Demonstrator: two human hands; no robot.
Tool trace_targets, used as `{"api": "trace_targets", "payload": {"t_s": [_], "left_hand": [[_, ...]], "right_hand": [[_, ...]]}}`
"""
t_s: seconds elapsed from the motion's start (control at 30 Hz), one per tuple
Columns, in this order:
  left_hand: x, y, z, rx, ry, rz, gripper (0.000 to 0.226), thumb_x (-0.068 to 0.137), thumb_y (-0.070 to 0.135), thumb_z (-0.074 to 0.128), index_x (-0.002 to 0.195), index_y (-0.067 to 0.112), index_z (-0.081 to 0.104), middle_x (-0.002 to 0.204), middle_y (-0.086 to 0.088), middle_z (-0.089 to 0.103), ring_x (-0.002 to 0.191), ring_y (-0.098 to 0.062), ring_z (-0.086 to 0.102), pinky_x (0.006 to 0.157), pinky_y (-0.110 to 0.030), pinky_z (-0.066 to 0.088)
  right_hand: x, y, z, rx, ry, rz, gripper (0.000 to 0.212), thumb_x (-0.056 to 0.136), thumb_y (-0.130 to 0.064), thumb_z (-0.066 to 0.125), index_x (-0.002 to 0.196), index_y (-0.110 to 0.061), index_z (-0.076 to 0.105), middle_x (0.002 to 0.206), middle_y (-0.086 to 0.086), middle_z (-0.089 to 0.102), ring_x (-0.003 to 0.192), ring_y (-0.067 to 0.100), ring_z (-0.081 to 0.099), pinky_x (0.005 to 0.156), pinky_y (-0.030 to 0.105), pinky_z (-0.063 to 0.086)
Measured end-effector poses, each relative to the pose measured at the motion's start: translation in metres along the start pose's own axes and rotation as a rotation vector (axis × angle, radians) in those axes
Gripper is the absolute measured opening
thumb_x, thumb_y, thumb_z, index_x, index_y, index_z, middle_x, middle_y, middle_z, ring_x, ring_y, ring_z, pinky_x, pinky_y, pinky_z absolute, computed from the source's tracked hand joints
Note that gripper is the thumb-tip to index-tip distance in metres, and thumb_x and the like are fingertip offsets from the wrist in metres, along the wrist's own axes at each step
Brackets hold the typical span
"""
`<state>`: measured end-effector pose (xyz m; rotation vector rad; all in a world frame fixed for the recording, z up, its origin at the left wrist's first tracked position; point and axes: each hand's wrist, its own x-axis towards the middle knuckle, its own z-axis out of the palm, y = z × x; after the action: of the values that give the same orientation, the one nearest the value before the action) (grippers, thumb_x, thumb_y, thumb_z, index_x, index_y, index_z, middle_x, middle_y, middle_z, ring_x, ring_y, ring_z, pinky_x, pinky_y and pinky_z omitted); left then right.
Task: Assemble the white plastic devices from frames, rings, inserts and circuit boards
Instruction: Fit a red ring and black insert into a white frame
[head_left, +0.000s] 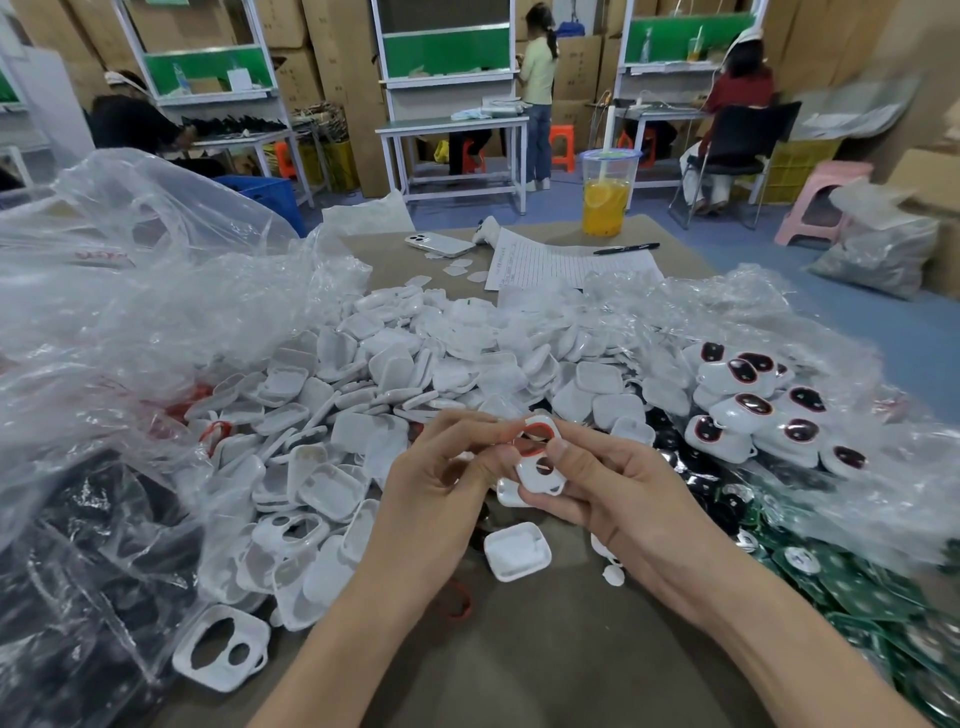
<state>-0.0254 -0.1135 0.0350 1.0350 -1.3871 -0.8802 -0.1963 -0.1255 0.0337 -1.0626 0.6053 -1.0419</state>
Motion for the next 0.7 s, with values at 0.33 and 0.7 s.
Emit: {"api": "trace_targets", "payload": {"t_s": [0.33,0.7], "left_hand": [[0.002,-0.002,-0.005,-0.007,-0.038,-0.094,0.032,0.088,0.0,0.073,0.079,0.031,0.076,0.093,0.006,0.073,0.085,-0.007,0.069,0.075,-0.016,0.051],[0.001,0.003,-0.01,0.001,-0.166,-0.156,0.029,0.089,-0.006,0.068,0.077,0.02,0.067,0.085,0.008,0.075,0.076,-0.005,0.069,0.067,-0.011,0.048]], "right_hand": [[-0.002,0.002,-0.002,-0.027,-0.041,0.028,0.033,0.092,-0.028,0.064,0.123,-0.018,0.071,0.121,0.014,0.071,0.116,0.029,0.067,0.09,0.026,0.056],[-0.005,0.0,-0.004,-0.213,-0.08,0.04,0.029,0.097,-0.028,0.057,0.121,-0.029,0.072,0.127,0.001,0.07,0.121,0.019,0.064,0.092,0.027,0.056]]}}
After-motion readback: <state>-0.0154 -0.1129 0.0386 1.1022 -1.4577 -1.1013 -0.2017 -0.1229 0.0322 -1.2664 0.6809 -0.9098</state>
